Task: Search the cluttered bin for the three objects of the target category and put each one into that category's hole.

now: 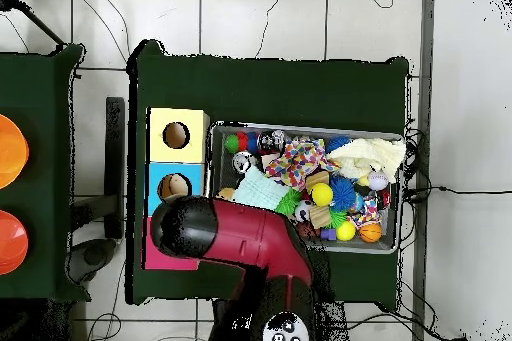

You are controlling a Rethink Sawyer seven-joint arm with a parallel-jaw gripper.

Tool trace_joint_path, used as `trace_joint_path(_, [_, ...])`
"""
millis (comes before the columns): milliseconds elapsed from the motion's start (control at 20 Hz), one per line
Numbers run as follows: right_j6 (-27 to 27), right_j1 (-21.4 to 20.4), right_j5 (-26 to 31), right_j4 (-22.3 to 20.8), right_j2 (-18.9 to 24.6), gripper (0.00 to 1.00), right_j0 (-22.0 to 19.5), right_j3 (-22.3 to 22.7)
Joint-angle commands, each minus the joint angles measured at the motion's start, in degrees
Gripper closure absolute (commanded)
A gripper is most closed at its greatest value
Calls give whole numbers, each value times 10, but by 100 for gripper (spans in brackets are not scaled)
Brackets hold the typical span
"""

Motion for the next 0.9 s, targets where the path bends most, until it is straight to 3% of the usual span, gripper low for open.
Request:
trace_joint_path(50, [-30,4,-16,-30,71,0,-37,23])
trace_joint_path(250, [-36,2,-8,-35,78,0,-49,23])
trace_joint_path(900, [-61,54,9,-68,109,0,-103,-27])
